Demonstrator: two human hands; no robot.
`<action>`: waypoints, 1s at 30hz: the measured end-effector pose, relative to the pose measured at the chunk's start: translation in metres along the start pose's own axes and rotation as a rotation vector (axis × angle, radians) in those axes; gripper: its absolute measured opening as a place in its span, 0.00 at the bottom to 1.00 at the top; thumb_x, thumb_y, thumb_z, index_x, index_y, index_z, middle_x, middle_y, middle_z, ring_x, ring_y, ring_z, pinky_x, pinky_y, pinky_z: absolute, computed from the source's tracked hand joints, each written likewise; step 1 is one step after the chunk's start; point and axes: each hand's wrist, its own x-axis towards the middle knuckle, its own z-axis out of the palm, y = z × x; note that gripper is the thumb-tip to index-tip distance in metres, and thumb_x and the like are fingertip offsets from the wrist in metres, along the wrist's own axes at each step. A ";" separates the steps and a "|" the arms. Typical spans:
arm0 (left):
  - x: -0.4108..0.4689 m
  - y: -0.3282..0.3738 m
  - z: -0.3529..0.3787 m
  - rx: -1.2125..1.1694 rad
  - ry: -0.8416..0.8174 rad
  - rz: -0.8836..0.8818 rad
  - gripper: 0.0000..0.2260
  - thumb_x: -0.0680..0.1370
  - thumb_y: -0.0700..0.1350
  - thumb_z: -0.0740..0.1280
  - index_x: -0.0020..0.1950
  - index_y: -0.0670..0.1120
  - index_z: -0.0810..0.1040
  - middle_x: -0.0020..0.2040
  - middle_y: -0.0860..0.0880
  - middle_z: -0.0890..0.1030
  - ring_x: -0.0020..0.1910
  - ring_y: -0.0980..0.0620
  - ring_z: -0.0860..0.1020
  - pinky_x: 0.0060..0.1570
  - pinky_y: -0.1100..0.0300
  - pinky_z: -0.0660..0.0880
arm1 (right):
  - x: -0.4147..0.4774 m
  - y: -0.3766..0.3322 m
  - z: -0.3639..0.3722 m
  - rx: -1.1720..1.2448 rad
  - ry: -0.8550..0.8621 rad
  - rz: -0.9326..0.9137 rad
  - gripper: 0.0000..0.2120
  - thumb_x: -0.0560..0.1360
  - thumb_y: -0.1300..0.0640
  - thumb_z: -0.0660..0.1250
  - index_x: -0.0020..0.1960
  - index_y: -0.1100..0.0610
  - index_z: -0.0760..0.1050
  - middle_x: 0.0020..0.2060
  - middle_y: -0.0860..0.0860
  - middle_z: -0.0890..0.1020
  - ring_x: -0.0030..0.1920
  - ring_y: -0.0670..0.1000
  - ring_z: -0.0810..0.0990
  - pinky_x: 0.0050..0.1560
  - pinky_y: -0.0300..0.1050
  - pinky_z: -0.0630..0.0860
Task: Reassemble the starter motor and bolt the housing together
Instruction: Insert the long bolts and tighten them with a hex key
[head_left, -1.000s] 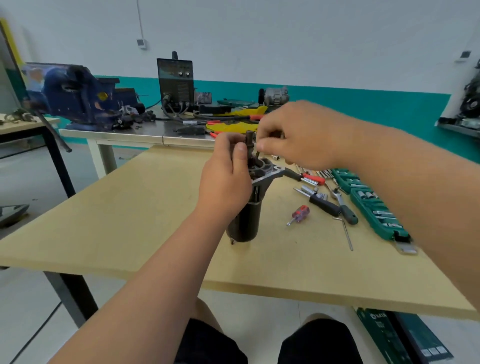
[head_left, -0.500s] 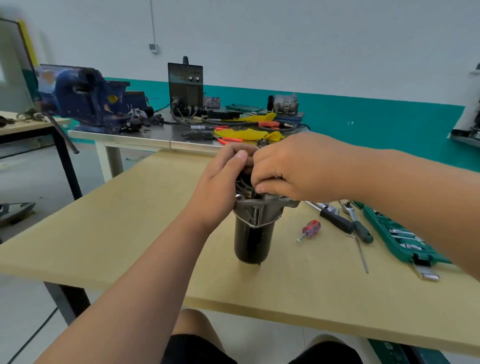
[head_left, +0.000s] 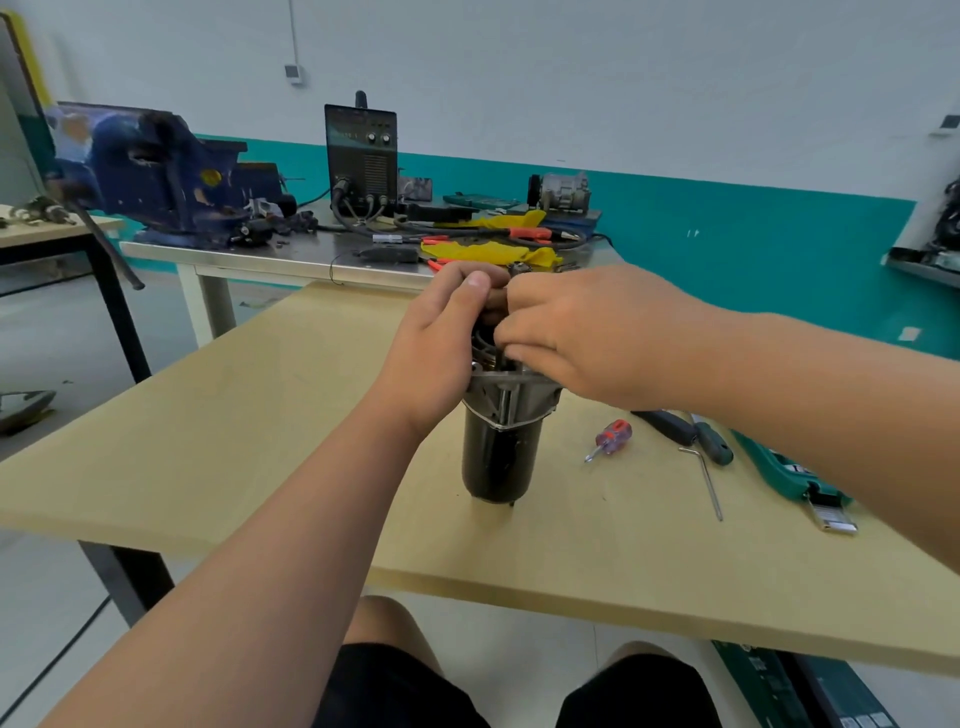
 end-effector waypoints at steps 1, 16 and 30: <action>0.000 0.000 0.000 0.003 0.004 -0.003 0.12 0.84 0.43 0.53 0.56 0.43 0.77 0.40 0.58 0.83 0.40 0.65 0.79 0.37 0.70 0.74 | -0.003 0.001 0.002 0.039 0.011 0.006 0.16 0.80 0.49 0.52 0.61 0.49 0.76 0.51 0.46 0.70 0.48 0.47 0.72 0.49 0.46 0.74; -0.001 0.000 0.004 0.031 0.075 -0.026 0.12 0.84 0.43 0.55 0.57 0.42 0.77 0.44 0.51 0.83 0.42 0.60 0.80 0.38 0.68 0.76 | 0.000 0.005 -0.002 0.499 0.095 0.203 0.07 0.75 0.54 0.67 0.41 0.44 0.80 0.35 0.39 0.80 0.43 0.36 0.75 0.36 0.29 0.69; -0.005 0.001 0.023 0.171 0.305 0.029 0.12 0.83 0.48 0.55 0.46 0.46 0.75 0.38 0.52 0.76 0.33 0.62 0.71 0.32 0.62 0.69 | 0.007 -0.027 -0.025 0.170 -0.039 0.433 0.15 0.76 0.59 0.62 0.31 0.54 0.64 0.28 0.51 0.69 0.28 0.48 0.68 0.28 0.40 0.62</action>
